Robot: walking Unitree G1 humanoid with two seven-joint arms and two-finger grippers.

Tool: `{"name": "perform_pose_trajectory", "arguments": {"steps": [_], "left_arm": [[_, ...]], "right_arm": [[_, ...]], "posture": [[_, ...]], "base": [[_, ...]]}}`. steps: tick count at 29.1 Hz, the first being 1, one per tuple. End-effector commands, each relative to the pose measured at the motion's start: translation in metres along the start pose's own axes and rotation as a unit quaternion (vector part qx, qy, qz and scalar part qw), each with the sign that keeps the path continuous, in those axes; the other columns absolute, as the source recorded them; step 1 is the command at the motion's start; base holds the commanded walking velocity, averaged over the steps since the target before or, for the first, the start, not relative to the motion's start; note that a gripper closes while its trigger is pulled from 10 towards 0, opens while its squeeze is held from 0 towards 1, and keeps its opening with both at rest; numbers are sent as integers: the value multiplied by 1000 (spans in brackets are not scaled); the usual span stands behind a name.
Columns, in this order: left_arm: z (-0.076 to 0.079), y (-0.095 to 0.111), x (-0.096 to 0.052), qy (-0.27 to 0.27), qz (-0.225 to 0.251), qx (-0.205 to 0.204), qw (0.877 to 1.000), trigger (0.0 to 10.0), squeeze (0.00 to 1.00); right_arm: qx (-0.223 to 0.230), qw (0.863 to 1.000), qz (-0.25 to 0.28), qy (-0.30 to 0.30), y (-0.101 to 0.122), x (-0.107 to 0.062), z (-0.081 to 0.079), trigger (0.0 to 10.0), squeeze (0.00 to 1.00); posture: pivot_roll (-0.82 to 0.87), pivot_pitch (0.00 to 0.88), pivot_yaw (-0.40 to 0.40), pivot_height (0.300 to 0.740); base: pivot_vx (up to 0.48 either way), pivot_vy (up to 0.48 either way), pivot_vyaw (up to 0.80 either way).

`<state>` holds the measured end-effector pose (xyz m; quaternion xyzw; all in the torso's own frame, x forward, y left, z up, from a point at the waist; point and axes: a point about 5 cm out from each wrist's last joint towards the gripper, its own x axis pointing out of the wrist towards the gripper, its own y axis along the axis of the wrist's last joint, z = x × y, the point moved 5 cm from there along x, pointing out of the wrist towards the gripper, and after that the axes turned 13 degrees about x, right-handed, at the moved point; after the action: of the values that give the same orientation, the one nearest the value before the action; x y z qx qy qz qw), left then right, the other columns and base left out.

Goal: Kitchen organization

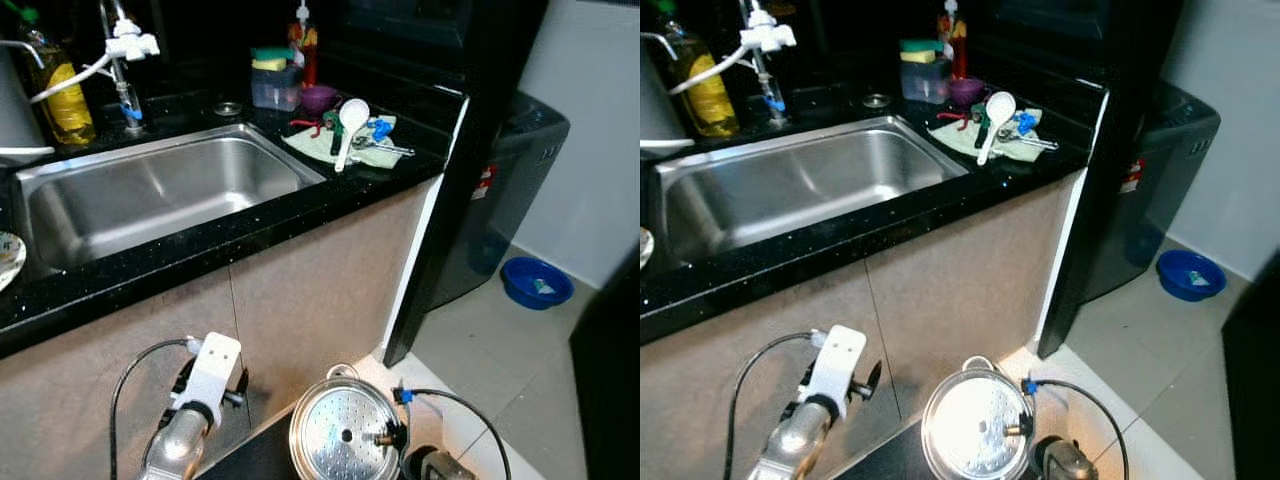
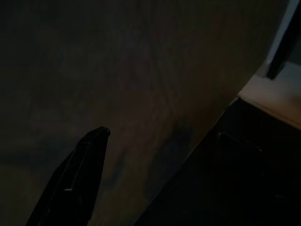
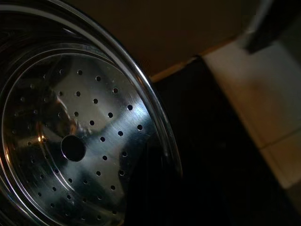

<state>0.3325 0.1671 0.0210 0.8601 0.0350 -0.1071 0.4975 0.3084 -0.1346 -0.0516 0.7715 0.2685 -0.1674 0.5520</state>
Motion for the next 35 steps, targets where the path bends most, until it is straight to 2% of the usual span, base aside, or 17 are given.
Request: {"name": "perform_pose_trajectory", "arguments": {"steps": [1,5,6,7,10,11,13,16,18,23,26,27,28,30,31,34,35], "left_arm": [[-3,3,-3,2,8,4,1000,10000,0],[-13,14,-9,22,35,-5,999,10000,0],[-24,25,-13,44,58,-26,997,10000,0],[-24,25,-13,44,58,-26,997,10000,0],[-53,57,-27,100,124,-36,987,10000,0],[-53,57,-27,100,124,-36,987,10000,0],[-80,80,-39,150,164,-42,974,10000,0],[-97,99,-44,177,190,-36,965,10000,0],[-100,103,-44,180,196,-32,963,10000,0],[-107,149,-45,155,250,-51,954,10000,0],[-109,156,-45,155,257,-51,953,10000,0],[-111,162,-42,153,252,-44,954,10000,0],[-111,162,-42,153,252,-44,954,10000,0],[-112,168,-29,131,218,-33,967,10000,0],[-112,172,-26,124,219,-36,967,10000,0],[-109,177,-20,99,215,-48,970,10000,0],[-112,183,-18,101,220,-44,969,10000,0]], "right_arm": [[-8,1000,3,24,2,0,-7,10000,0],[-29,997,16,66,12,1,-19,10000,0],[-46,994,30,99,25,0,-27,10000,0],[-46,994,30,99,25,0,-27,10000,0],[-51,983,78,158,63,-4,-42,10000,0],[-51,983,78,158,63,-4,-42,10000,0],[-46,973,130,186,105,-9,-51,10000,0],[-34,965,177,192,143,-14,-54,10000,0],[-31,963,186,193,151,-16,-55,10000,0],[6,937,259,233,214,-35,-70,10000,0],[14,932,273,237,226,-39,-72,10000,0],[21,929,293,226,242,-43,-72,10000,0],[21,929,293,226,242,-43,-72,10000,0],[39,930,330,155,271,-46,-58,10000,0],[46,929,342,131,280,-47,-53,10000,0],[47,925,359,117,290,-50,-52,10000,0],[44,920,370,124,298,-56,-58,10000,0]], "posture": [[-71,103,-27,740],[-62,111,-33,740],[-60,112,-35,740],[-60,112,-35,740],[-53,114,-37,740],[-53,114,-37,740],[-39,118,-44,740],[-35,117,-45,740],[-35,117,-45,740],[-22,116,-57,740],[-21,116,-58,740],[-18,115,-60,740],[-18,115,-60,740],[-11,115,-66,740],[-11,115,-66,740],[-9,117,-69,740],[-7,117,-67,740]], "base": [[0,0,0],[0,0,0],[0,0,0],[0,0,0],[0,0,0],[0,0,0],[0,0,0],[0,0,0],[0,0,0],[0,0,0],[0,0,0],[0,0,0],[0,0,0],[0,0,0],[0,0,0],[0,0,0],[0,0,0]]}}
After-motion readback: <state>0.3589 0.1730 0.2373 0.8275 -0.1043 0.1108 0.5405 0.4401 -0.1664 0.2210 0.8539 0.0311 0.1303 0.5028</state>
